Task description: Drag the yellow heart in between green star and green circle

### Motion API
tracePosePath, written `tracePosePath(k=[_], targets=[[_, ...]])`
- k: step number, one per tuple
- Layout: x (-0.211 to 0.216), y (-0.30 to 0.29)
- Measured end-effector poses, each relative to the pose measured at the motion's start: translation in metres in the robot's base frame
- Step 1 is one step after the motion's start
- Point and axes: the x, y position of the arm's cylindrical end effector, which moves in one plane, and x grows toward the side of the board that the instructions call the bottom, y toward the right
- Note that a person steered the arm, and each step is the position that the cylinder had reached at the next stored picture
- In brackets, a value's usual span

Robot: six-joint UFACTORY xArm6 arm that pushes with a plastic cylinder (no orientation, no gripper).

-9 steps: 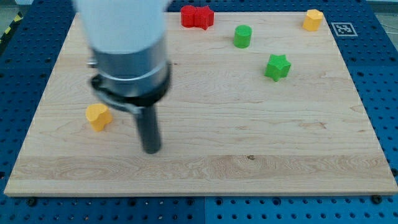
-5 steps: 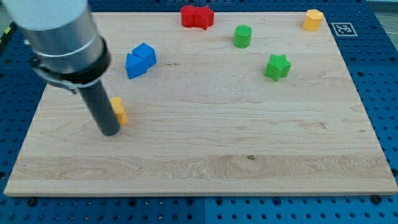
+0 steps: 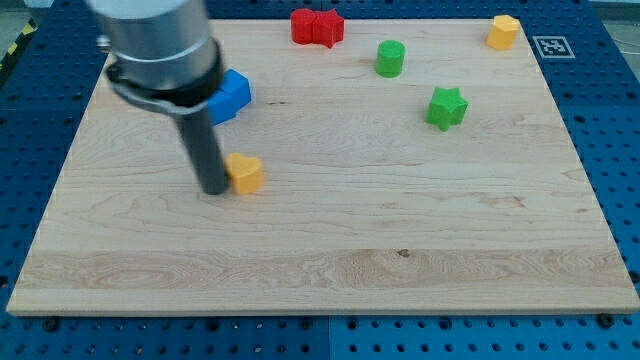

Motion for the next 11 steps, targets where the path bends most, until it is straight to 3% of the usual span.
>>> tracePosePath(k=[1,4,6,9,11], targets=[[-0.001,0.048],[-0.045,0.052],[-0.049,0.130],[-0.056,0.188],[-0.078,0.166]])
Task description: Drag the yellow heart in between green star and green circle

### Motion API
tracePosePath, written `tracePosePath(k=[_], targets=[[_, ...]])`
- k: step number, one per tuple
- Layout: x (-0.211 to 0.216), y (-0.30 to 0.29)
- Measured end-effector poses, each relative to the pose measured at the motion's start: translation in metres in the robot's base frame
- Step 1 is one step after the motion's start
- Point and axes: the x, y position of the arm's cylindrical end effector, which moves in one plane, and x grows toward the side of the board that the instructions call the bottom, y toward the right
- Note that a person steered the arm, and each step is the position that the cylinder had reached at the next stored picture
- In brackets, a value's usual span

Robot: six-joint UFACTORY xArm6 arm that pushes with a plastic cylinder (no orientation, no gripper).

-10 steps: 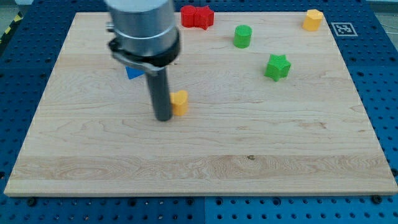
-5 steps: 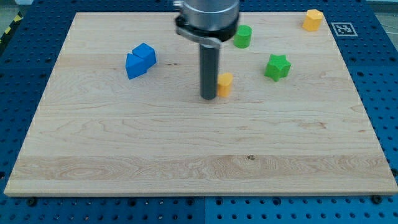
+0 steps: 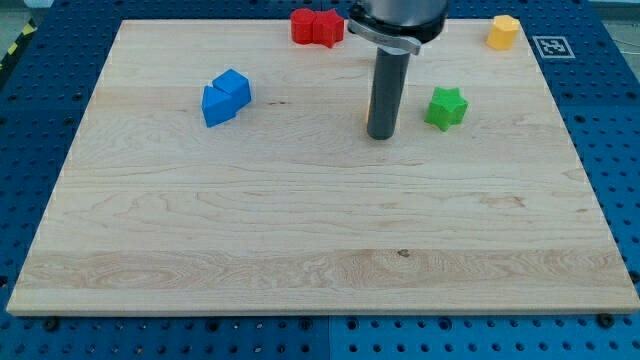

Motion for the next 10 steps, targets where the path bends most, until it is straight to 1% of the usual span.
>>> tracePosePath(k=[1,2,3,4,5,7,9,10], targets=[[0.000,-0.003],[-0.011,-0.004],[-0.014,-0.013],[-0.014,-0.027],[-0.014,-0.053],[-0.014,-0.053],[-0.026,-0.040],[-0.028,-0.012]])
